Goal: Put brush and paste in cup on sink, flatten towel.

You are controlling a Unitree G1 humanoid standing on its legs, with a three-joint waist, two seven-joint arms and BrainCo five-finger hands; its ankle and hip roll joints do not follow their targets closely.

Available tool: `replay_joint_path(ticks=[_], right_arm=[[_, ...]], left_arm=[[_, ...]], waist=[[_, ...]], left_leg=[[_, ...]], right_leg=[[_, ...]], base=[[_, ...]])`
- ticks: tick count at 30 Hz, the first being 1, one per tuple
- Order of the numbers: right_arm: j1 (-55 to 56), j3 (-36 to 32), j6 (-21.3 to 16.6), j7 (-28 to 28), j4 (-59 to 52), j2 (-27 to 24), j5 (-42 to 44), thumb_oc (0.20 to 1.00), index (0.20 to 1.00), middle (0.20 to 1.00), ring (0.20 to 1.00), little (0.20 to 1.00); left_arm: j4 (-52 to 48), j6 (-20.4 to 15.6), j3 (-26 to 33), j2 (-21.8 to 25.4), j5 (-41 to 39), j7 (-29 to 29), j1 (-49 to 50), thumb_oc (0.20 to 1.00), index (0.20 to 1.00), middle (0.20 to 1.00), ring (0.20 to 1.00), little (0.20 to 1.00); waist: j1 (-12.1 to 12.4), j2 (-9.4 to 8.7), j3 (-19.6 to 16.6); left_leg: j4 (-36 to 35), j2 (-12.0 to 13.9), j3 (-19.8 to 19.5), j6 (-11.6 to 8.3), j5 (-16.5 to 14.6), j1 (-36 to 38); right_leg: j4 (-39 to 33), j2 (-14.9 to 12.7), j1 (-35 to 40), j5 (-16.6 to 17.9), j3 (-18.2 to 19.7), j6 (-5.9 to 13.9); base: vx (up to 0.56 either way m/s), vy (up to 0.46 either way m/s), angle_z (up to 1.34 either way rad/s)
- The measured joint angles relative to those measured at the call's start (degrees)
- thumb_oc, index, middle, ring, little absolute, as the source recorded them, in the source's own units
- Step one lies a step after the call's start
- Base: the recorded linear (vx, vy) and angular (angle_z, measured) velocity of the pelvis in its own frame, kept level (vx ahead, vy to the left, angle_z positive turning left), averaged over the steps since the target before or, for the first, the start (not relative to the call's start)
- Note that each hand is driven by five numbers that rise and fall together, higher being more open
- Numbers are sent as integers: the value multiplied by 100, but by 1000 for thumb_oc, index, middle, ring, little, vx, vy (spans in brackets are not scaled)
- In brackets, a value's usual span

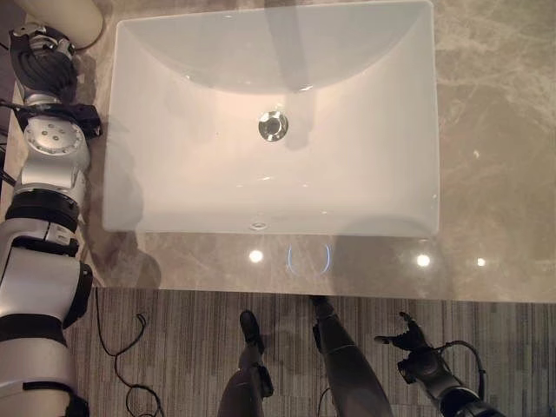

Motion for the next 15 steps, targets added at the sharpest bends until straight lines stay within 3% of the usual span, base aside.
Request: replay_joint_path(ticks=[3,8,10,12,13,15], right_arm=[[0,-4,-1,-15,-28,-8,0,1000,1000,1000,1000,1000],[21,-16,1,-88,-59,-17,-1,1000,1000,1000,1000,1000],[16,-30,0,-89,-45,-21,-2,1000,1000,1000,1000,1000],[16,-32,-1,-91,-35,-20,-2,1000,1000,1000,1000,1000],[16,-31,-2,-96,-7,-26,-1,1000,1000,1000,1000,1000],[20,-27,4,-92,-3,-111,-1,1000,1000,1000,1000,1000]], left_arm=[[-456,-14,231,51,-136,6,400,200,200,200,200,200],[-1908,-389,750,44,-215,-41,1655,200,200,200,200,200],[-2122,-414,815,41,-205,-34,1913,200,200,200,200,200],[-2190,-445,904,35,-208,-25,2091,200,200,200,200,200],[-2188,-474,912,4,-210,-2,2134,200,200,200,200,200],[-2149,-504,905,-58,-203,5,2138,200,200,200,200,200]], waist=[[9,9,-5],[37,27,-7],[160,28,-8],[192,28,-9],[157,-10,-16],[118,-31,-29]], left_leg=[[21,0,6,16,58,17],[23,9,-20,29,179,29],[21,68,-53,-10,197,30],[1,116,-76,-103,122,26],[287,50,-87,-185,-29,-72],[639,-84,29,-149,-140,10]], right_leg=[[110,9,-26,-39,-2,-9],[382,15,-53,-208,-160,-58],[438,28,-69,-229,-228,-106],[416,44,-77,-244,-280,-183],[343,-107,-80,-194,-326,-315],[126,-263,-1,-31,-304,-271]], base=[[0,0,0],[-12,-13,16],[-12,4,9],[-11,16,15],[-9,24,31],[-13,26,28]])
